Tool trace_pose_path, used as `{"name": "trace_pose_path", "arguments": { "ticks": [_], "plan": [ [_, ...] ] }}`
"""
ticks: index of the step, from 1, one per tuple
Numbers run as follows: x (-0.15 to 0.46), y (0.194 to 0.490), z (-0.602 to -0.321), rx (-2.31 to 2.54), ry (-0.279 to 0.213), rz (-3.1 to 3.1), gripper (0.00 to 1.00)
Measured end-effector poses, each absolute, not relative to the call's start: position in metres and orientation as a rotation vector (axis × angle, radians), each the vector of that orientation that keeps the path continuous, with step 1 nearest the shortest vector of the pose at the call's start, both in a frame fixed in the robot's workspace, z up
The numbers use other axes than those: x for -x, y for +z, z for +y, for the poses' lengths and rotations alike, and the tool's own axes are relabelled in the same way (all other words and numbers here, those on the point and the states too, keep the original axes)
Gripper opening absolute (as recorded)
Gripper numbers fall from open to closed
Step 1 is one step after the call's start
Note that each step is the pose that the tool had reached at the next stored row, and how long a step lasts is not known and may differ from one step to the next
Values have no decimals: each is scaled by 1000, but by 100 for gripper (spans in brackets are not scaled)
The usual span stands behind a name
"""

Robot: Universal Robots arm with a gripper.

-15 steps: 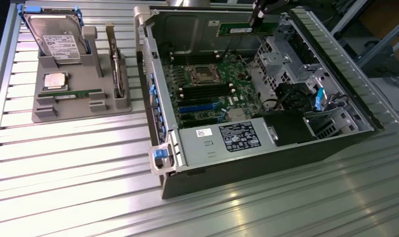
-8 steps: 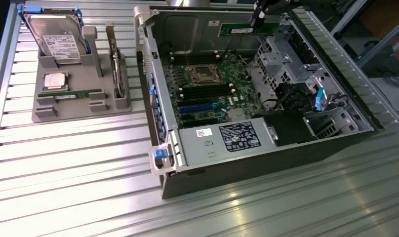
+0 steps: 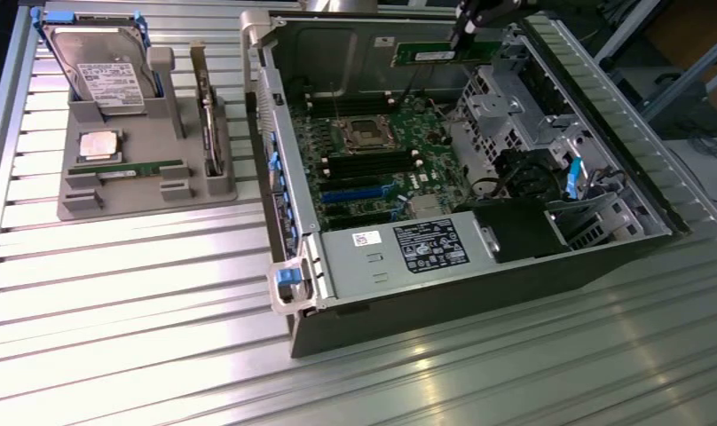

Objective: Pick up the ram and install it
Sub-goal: 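Insert the ram into the slot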

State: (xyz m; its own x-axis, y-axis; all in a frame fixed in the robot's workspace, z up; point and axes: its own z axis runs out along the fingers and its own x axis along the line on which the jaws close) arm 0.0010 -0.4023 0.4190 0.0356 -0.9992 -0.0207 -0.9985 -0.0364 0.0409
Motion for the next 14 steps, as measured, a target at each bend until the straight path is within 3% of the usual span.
{"name": "trace_pose_path", "arguments": {
  "ticks": [14],
  "plan": [
    [-1,405,-402,-2250,-68,-2170,12]
  ]
}}
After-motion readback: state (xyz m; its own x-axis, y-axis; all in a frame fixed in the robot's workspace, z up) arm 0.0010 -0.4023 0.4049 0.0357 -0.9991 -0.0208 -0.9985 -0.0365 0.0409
